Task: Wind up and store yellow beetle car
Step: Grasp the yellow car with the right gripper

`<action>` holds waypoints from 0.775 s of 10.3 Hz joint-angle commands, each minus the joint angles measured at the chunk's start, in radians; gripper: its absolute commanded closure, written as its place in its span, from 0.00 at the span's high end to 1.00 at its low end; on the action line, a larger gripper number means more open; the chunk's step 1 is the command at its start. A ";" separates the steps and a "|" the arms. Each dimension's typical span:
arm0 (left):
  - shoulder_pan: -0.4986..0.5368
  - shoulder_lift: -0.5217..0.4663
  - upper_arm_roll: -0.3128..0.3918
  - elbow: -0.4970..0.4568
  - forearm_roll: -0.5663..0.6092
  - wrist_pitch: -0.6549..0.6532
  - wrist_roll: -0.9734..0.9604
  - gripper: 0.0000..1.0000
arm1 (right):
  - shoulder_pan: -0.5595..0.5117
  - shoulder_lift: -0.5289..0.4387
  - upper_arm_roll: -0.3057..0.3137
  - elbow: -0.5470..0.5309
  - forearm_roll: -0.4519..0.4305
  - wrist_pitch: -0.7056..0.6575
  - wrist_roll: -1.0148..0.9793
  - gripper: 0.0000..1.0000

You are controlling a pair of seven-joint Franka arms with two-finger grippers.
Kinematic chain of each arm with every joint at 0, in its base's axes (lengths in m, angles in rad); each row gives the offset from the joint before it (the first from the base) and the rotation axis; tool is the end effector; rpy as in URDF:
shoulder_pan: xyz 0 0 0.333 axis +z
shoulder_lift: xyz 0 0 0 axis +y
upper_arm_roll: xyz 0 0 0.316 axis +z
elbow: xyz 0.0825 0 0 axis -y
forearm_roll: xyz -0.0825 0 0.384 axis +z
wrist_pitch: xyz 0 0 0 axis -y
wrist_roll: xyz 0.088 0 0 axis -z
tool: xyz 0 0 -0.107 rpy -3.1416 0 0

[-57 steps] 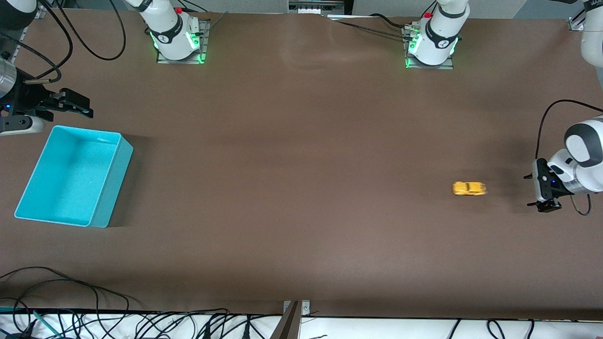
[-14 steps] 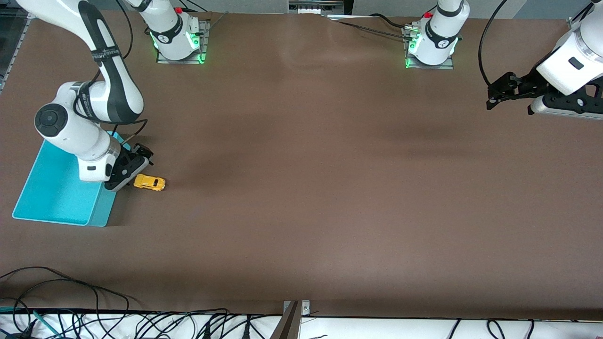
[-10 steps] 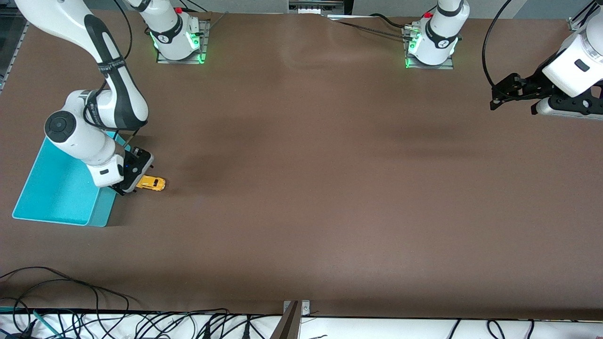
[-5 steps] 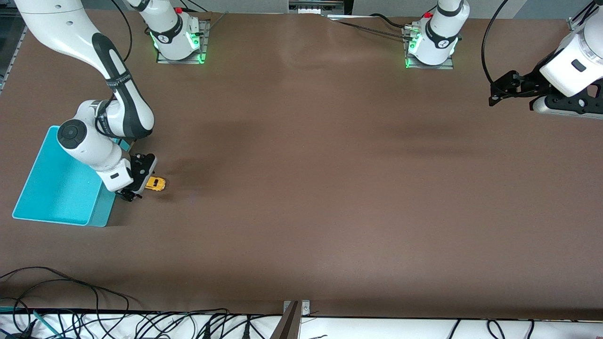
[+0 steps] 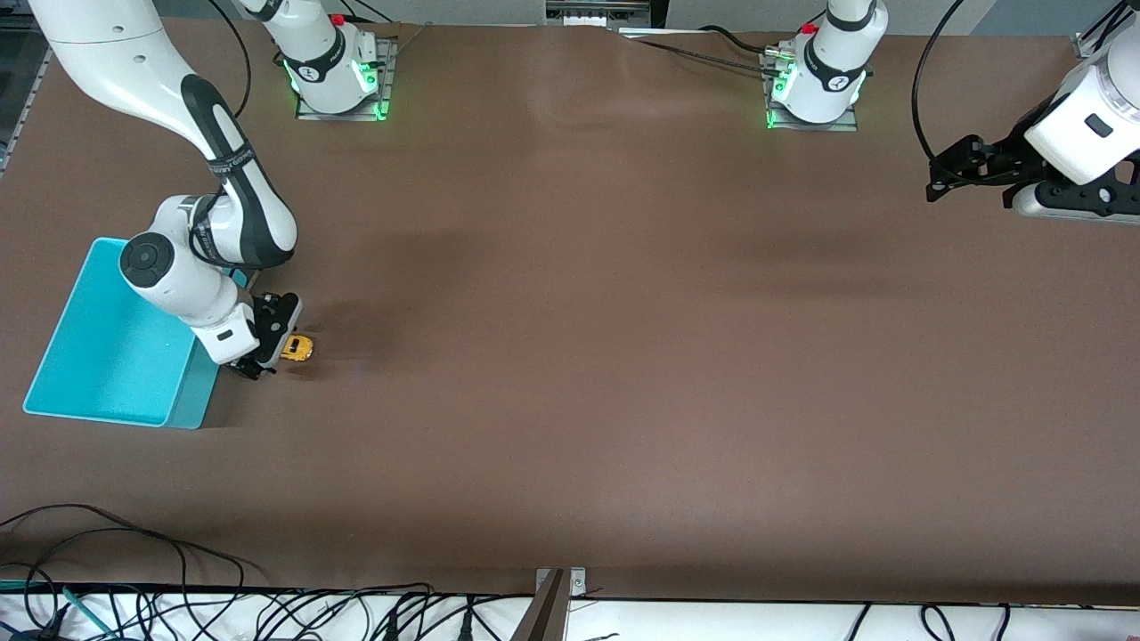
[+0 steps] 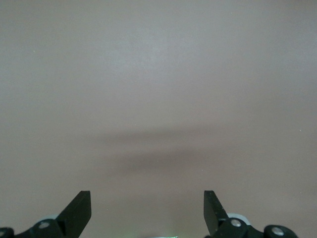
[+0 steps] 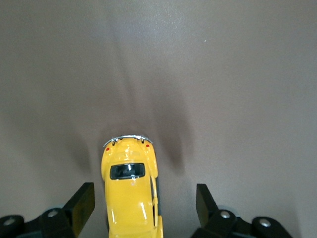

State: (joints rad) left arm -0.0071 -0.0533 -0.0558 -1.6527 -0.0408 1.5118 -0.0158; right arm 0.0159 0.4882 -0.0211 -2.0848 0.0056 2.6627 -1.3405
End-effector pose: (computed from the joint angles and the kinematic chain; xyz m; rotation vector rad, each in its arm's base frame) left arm 0.5287 -0.0387 0.6102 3.1033 -0.0737 -0.1384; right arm 0.5946 -0.0031 0.1956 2.4193 1.9037 0.1015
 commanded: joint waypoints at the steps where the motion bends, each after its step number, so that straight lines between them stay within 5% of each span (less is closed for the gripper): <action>1: -0.013 0.018 0.011 0.036 -0.005 -0.025 -0.015 1.00 | -0.008 0.004 0.007 -0.023 0.017 0.045 -0.051 0.49; 4: -0.013 0.018 0.011 0.036 -0.005 -0.025 -0.016 1.00 | -0.008 -0.011 0.007 -0.026 0.017 0.037 -0.054 0.02; 8: -0.013 0.018 0.011 0.036 -0.005 -0.025 -0.016 1.00 | -0.007 -0.126 0.029 -0.041 0.017 -0.130 -0.054 0.00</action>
State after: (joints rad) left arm -0.0072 -0.0531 -0.0550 -1.6526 -0.0408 1.5117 -0.0168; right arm 0.0163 0.4489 -0.0092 -2.0906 0.0056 2.6088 -1.3679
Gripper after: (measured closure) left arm 0.000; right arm 0.542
